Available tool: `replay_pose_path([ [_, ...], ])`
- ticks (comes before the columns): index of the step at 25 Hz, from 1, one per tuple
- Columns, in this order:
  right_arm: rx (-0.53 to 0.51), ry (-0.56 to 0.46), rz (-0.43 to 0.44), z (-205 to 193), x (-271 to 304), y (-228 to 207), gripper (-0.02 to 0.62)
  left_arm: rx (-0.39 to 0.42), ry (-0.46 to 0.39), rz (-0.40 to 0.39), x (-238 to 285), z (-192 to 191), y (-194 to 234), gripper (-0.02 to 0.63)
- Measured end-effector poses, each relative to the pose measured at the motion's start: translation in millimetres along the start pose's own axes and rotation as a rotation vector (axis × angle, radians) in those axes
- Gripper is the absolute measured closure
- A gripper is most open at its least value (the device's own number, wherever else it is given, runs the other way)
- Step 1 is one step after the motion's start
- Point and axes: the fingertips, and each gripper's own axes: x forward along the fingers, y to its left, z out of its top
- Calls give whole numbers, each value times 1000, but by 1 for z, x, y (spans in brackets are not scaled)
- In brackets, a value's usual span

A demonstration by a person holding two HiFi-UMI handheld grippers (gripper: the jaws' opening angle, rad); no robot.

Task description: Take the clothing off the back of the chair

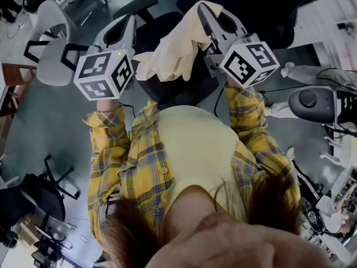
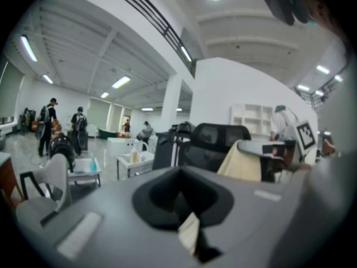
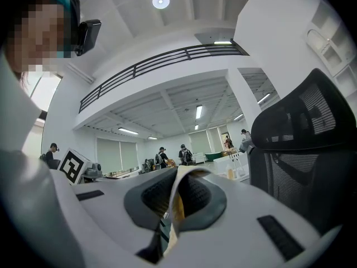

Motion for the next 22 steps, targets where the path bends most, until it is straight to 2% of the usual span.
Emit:
replay_pose_path([
  [11, -17, -16, 6, 10, 3, 2, 580, 11, 6, -2, 1, 2, 0, 603],
  [17, -17, -14, 12, 9, 6, 2, 581, -64, 32, -48, 9, -5, -2, 603],
  [22, -18, -12, 7, 9, 7, -3, 581, -21, 67, -32, 16, -14, -2, 603],
])
